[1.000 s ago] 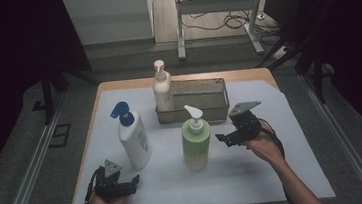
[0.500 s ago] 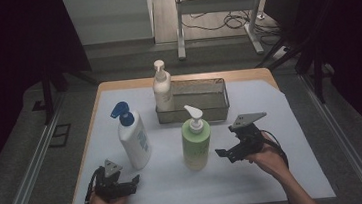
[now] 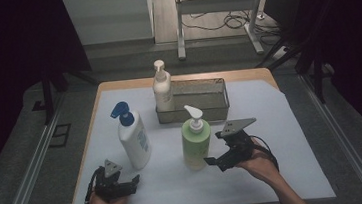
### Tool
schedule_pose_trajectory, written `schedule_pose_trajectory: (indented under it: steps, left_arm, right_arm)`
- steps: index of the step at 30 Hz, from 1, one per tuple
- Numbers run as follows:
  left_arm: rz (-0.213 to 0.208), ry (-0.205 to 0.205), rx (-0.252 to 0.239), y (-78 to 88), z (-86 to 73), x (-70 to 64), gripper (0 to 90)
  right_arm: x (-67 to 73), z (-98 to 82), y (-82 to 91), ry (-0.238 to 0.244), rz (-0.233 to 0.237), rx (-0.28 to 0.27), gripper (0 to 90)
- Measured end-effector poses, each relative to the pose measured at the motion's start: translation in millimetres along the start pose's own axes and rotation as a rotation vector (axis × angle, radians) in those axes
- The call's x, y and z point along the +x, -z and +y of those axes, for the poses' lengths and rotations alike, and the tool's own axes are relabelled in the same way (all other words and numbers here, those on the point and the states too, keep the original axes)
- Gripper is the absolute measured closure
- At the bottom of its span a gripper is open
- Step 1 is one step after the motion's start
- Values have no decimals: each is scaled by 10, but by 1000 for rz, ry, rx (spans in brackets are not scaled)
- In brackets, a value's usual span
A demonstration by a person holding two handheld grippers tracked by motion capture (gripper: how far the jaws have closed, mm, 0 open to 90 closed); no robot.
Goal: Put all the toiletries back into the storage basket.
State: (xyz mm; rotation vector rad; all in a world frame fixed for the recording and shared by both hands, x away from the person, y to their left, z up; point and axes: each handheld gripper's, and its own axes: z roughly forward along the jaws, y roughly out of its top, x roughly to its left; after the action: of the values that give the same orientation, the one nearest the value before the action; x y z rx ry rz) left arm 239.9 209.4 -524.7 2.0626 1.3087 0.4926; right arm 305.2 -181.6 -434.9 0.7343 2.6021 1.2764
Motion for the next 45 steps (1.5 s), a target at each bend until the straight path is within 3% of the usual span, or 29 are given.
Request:
schedule_pose_trajectory:
  steps: [11,18,30,45]
  left_arm:
    - [0,0,-2,-2,0,0,123]
    - [0,0,-2,-2,1,0,122]
    - [0,-1,-1,-1,1,2,123]
    - [0,-2,1,0,2,4,122]
  right_arm:
    - [87,158,-111,20,-5,-49,83]
    - [100,234,-170,28,-34,-69,94]
    - [122,321,-302,40,-59,-67,104]
    - [139,375,-293,-14,-117,-47,117]
